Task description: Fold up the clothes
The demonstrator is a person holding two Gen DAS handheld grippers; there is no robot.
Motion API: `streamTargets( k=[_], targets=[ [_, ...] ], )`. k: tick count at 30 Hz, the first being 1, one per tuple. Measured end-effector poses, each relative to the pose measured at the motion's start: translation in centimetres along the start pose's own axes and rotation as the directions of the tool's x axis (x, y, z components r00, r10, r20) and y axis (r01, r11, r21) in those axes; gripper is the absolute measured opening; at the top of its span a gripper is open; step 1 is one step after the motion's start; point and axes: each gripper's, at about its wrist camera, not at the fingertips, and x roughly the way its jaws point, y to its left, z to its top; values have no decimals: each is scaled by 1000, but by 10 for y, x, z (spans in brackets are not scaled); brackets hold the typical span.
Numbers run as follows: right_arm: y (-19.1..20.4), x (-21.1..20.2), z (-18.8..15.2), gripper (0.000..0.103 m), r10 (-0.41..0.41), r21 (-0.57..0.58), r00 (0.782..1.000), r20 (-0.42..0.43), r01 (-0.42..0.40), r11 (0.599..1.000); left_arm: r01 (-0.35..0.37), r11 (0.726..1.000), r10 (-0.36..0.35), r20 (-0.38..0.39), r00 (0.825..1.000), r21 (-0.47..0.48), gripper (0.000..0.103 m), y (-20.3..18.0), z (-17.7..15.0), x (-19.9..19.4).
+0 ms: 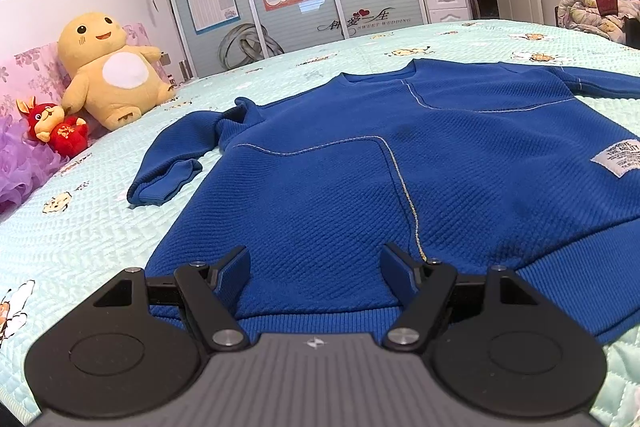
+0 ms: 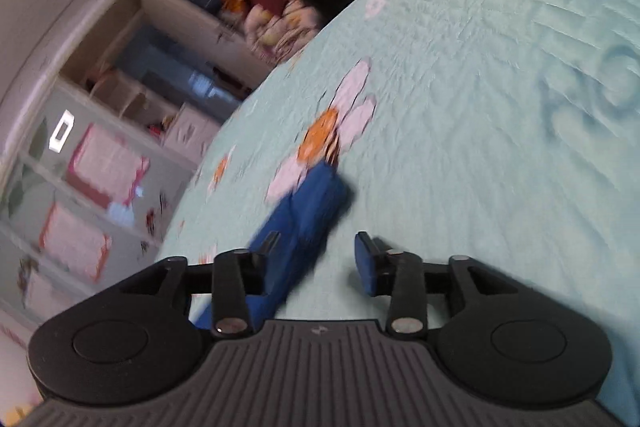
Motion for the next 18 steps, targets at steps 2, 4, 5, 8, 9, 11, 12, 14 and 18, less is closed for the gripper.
streamTargets(
  k=[2, 4, 5, 8, 9, 11, 12, 14, 18],
  targets=[
    [6, -13, -20, 43, 20, -31, 999, -41, -21, 999, 1, 1000, -1, 1, 1000, -1, 75, 1, 0, 0],
    [20, -25, -43, 45, 52, -66, 992, -115, -60, 996, 4, 1000, -4, 0, 1000, -7, 75, 2, 0, 0],
    [31, -30, -54, 48, 81, -80, 984, -161, -95, 992, 7, 1000, -7, 0, 1000, -11, 75, 2, 0, 0],
    [73, -48, -97, 48, 188, -168, 928, -321, -251, 953, 17, 1000, -17, -3, 1000, -25, 75, 5, 0, 1],
    [90, -54, -117, 48, 215, -235, 901, -378, -318, 919, 21, 999, -21, -4, 1000, -31, 75, 6, 0, 1],
    [118, -68, -154, 48, 233, -352, 858, -458, -416, 838, 39, 998, -39, -13, 999, -40, 75, 9, 1, 0],
    [129, -75, -171, 48, 229, -404, 845, -483, -447, 798, 52, 998, -53, -20, 998, -41, 75, 12, 2, -2],
    [139, -81, -198, 48, 197, -464, 834, -515, -464, 754, 78, 996, -79, -34, 996, -45, 75, 18, 4, -5],
    [141, -90, -241, 48, 91, -666, 858, -506, -455, 591, 148, 982, -155, -51, 987, -114, 76, 48, 9, -28]
  ],
)
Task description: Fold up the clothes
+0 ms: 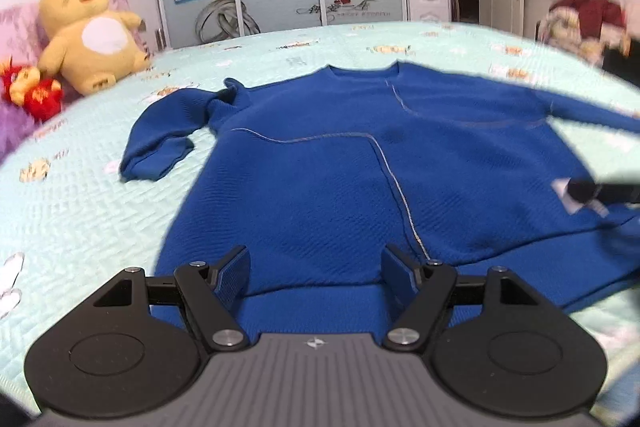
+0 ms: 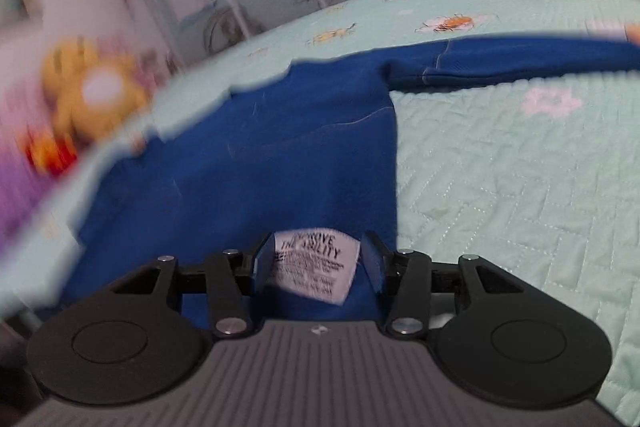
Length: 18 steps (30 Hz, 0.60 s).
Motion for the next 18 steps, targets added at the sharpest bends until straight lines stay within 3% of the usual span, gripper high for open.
streamTargets(
  k=[3, 8, 10, 11, 13, 15, 18],
  targets=[
    [15, -7, -4, 49, -56, -120, 998, 5, 56, 991, 0, 998, 2, 38, 999, -64, 76, 26, 7, -21],
    [14, -20, 1, 50, -73, -64, 997, 18, 74, 995, -115, 972, 135, 85, 987, -204, 81, 89, 26, -21],
    [20, -21, 10, 57, -95, -109, 992, 82, 103, 989, -182, 947, 201, 47, 978, -263, 82, 115, 34, -3],
    [23, -21, 14, 72, -105, -131, 988, 115, 120, 984, -216, 932, 233, 26, 972, -291, 82, 128, 37, 6],
    [26, -11, 28, 82, -145, -178, 975, 168, 175, 968, -270, 899, 276, -33, 960, -345, 82, 152, 45, 29],
    [27, 2, 42, 82, -183, -210, 961, 206, 226, 951, -285, 874, 271, -93, 958, -394, 82, 167, 49, 55],
    [13, 26, 53, 82, -212, -154, 957, 199, 244, 958, -283, 835, 239, -151, 959, -473, 82, 181, 53, 92]
  ],
)
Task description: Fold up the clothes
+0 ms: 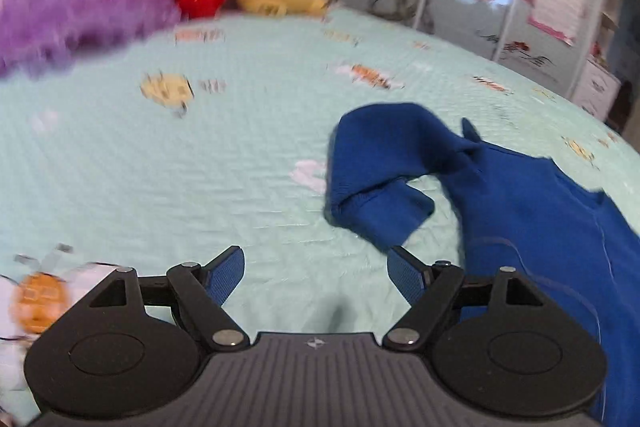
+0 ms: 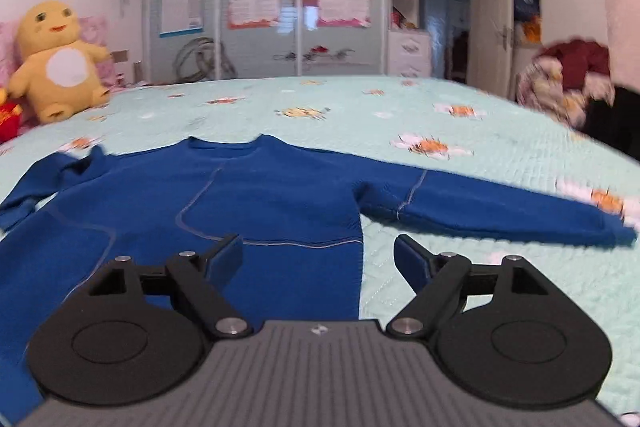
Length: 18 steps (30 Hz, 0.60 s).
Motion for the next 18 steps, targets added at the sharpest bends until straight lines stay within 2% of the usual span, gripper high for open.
streamTargets(
  k=[4, 8, 11, 13, 14, 15, 17, 18],
  targets=[
    [-9, 24, -23, 79, -36, 53, 995, -96, 41, 998, 26, 993, -31, -48, 998, -112, 82, -1, 12, 47],
    [-26, 32, -23, 80, -35, 169, 991, -133, 57, 984, 56, 984, -57, 1, 998, -170, 99, -11, 24, 74],
    [-29, 40, -23, 81, -23, 188, 988, -155, 52, 981, 49, 992, -42, 60, 997, -119, 101, -23, 21, 83],
    [-22, 43, -23, 82, -44, 152, 985, -164, 70, 986, 40, 997, -36, 74, 997, -59, 72, -30, 21, 81],
    [-18, 44, -23, 81, -55, 135, 984, -168, 78, 988, 39, 999, -36, 78, 996, -31, 38, -32, 22, 81],
    [-16, 46, -23, 81, -62, 124, 983, -171, 83, 989, 59, 998, -58, 70, 996, -8, 22, -32, 24, 82],
    [-15, 47, -23, 81, -69, 114, 982, -175, 90, 989, 73, 996, -76, 66, 995, 46, 11, -30, 27, 83],
    [-15, 47, -23, 82, -70, 113, 982, -177, 91, 989, 57, 994, -65, 83, 994, 88, 10, -32, 28, 80]
  ],
)
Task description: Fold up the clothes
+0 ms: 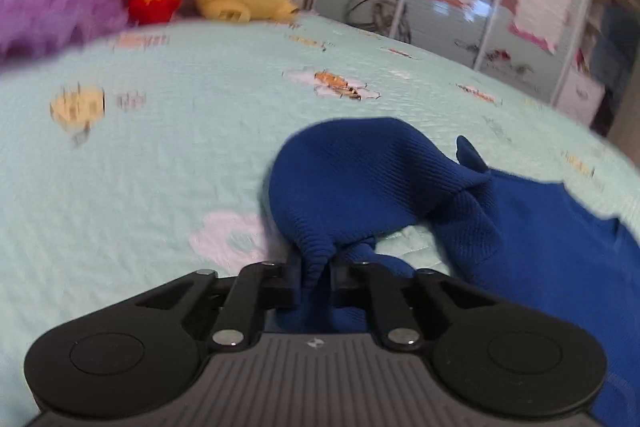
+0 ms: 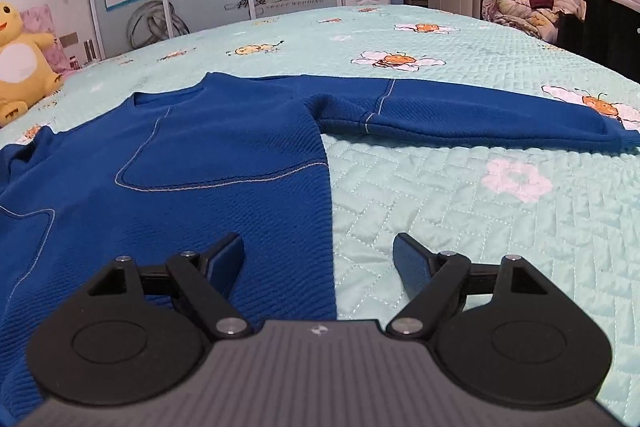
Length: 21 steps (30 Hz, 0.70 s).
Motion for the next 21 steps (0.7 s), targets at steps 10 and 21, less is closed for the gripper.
streamTargets(
  k=[10, 21],
  targets=[
    [0, -1, -1, 81, -8, -8, 1000, -4, 8, 1000, -564, 790, 326, 614, 719, 241, 17, -4, 14, -68],
    [4, -1, -1, 82, -34, -28, 999, -9, 34, 999, -443, 889, 394, 297, 870, 119, 42, 64, 32, -31]
  ],
)
